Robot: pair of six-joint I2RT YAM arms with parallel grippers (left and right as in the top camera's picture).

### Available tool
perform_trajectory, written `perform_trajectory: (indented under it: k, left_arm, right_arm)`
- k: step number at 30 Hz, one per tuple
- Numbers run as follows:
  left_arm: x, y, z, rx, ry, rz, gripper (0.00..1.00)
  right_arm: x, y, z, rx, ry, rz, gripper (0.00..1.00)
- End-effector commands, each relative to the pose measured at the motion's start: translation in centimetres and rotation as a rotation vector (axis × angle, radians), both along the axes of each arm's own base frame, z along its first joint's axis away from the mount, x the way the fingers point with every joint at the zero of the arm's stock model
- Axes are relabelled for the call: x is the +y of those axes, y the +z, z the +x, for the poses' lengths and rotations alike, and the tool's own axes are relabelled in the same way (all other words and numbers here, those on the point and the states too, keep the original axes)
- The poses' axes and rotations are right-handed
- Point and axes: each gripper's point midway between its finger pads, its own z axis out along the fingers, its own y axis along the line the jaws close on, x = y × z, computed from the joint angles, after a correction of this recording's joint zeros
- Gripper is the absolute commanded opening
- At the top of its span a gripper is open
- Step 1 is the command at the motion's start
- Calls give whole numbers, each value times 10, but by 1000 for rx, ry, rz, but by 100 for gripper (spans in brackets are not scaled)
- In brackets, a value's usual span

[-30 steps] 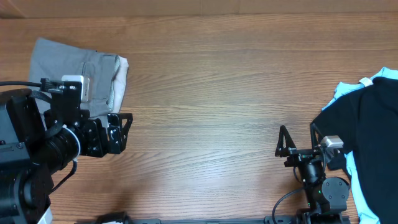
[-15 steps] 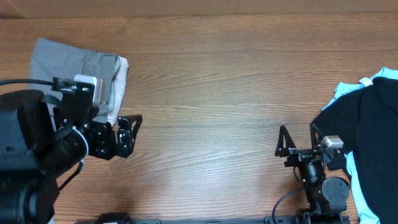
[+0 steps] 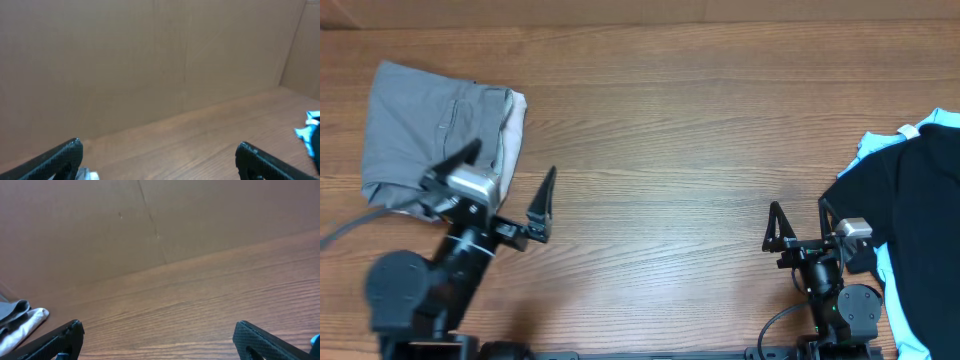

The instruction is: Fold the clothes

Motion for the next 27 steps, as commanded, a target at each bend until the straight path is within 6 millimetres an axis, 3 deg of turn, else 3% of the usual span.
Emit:
perform_trajectory:
  k: [1,11,20,24,27]
  left_arm:
    - [2,-39,-5,-25,8,8,100]
    - [4,-101,-37,-182,15,-16,100]
    - [2,-147,-18,-160,1,-43,100]
    - [3,-181,-12,-71,10,-41,100]
    - [1,-189,-12,-34,3,-40,100]
  right_arm:
    - [0,-1,0,-8,0,-3,100]
    - [0,-1,0,-8,0,-3,100]
    - [0,-1,0,-8,0,-3,100]
    - [0,-1,0,-8,0,-3,100]
    - [0,-1,0,-8,0,-3,100]
